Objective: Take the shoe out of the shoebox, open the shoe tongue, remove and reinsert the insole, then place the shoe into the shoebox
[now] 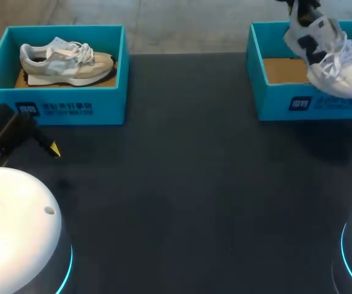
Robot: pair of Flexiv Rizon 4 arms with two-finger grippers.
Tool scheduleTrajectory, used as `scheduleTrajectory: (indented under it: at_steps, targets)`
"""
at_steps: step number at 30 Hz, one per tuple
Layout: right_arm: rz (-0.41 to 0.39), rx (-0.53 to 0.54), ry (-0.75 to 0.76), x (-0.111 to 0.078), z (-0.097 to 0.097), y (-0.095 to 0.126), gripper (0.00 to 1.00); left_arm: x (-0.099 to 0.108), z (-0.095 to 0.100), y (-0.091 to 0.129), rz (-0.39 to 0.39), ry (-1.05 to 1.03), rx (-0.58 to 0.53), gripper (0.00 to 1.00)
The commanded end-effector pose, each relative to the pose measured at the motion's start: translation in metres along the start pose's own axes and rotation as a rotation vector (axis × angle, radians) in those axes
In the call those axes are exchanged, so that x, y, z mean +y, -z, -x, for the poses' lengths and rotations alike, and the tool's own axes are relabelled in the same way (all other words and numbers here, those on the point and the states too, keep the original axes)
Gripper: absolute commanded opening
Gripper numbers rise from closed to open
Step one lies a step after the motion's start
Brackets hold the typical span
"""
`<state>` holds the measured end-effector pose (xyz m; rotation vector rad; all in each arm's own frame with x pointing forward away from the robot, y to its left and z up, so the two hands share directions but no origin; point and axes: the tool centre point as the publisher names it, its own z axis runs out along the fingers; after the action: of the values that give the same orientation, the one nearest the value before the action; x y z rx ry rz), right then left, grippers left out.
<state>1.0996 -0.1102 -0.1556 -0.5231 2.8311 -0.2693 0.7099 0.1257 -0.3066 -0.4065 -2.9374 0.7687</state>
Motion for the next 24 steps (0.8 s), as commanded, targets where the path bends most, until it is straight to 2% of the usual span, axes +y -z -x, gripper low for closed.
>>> scheduleTrajectory:
  at_steps: [1, 4, 23, 24]
  targets:
    - [0.012, 0.03, -0.007, -0.019, 0.014, -0.003, 0.0, 0.0, -0.001, 0.0, 0.003, 0.0, -0.001, 1.0]
    - [0.013, 0.023, -0.013, -0.029, 0.016, -0.002, 0.0, 0.0, -0.001, 0.0, 0.003, 0.0, -0.001, 1.0]
    - [0.013, 0.023, -0.013, -0.029, 0.016, -0.002, 0.0, 0.0, -0.001, 0.0, 0.003, 0.0, -0.001, 1.0]
    - [0.023, 0.016, -0.017, -0.034, 0.02, -0.006, 0.0, 0.0, -0.001, 0.0, 0.003, 0.0, -0.001, 1.0]
